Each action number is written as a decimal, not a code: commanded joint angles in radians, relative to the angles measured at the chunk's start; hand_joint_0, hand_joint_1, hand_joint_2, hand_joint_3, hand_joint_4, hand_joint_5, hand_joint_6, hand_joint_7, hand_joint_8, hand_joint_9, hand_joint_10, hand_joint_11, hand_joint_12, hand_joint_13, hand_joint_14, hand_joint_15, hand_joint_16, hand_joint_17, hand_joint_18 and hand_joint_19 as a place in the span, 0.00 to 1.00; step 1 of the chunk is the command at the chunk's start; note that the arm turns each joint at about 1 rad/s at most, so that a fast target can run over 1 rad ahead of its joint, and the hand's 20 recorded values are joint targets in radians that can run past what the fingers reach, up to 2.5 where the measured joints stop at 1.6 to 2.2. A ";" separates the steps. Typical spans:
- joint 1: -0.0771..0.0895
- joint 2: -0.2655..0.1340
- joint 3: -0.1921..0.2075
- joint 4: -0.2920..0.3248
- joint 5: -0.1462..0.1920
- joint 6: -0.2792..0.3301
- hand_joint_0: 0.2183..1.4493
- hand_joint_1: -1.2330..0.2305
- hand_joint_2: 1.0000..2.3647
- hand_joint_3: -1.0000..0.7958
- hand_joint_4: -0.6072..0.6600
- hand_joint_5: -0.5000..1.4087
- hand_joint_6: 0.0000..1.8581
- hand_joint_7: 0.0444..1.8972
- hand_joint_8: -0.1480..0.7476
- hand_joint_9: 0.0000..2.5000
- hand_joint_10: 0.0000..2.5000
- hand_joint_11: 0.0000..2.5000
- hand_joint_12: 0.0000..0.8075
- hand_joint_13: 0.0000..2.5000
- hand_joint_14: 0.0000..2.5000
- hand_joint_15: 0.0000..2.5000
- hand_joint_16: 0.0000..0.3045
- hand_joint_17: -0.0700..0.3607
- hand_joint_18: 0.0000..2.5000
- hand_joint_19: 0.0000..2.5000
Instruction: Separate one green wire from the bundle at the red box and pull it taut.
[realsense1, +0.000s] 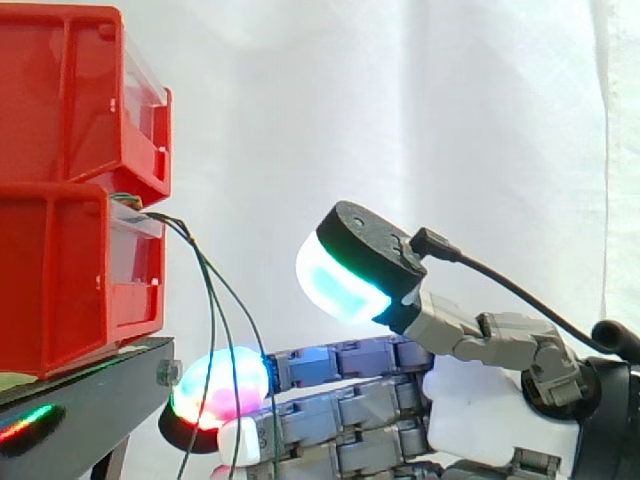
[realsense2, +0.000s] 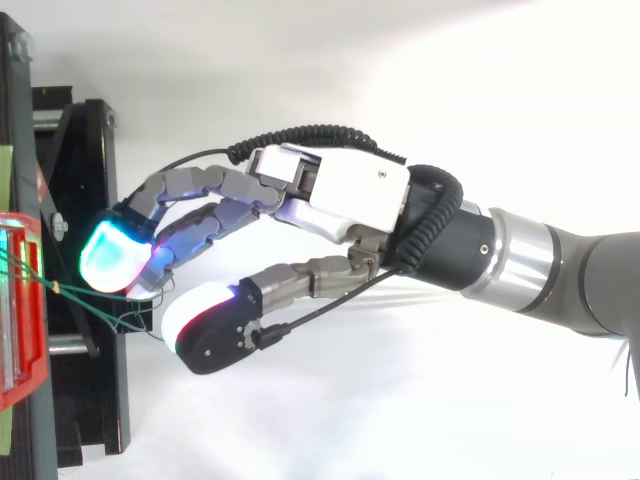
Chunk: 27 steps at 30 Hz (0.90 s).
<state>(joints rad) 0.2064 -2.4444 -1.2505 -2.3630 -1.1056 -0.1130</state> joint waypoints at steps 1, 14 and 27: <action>-0.001 -0.001 0.017 -0.013 -0.002 -0.010 0.29 0.37 0.00 0.28 0.77 0.19 0.27 0.48 0.57 0.35 0.00 0.14 0.49 0.30 0.00 0.12 0.16 0.42 0.25 0.14; 0.011 -0.001 0.056 -0.070 0.007 -0.030 0.31 0.36 0.00 0.30 0.77 0.19 0.27 0.49 0.57 0.36 0.00 0.14 0.49 0.31 0.00 0.13 0.16 0.41 0.26 0.14; 0.015 0.001 0.068 -0.091 0.004 -0.028 0.33 0.36 0.01 0.34 0.75 0.20 0.27 0.55 0.57 0.37 0.00 0.15 0.49 0.31 0.00 0.13 0.16 0.41 0.26 0.15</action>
<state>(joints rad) 0.2207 -2.4438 -1.1851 -2.4481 -1.1000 -0.1429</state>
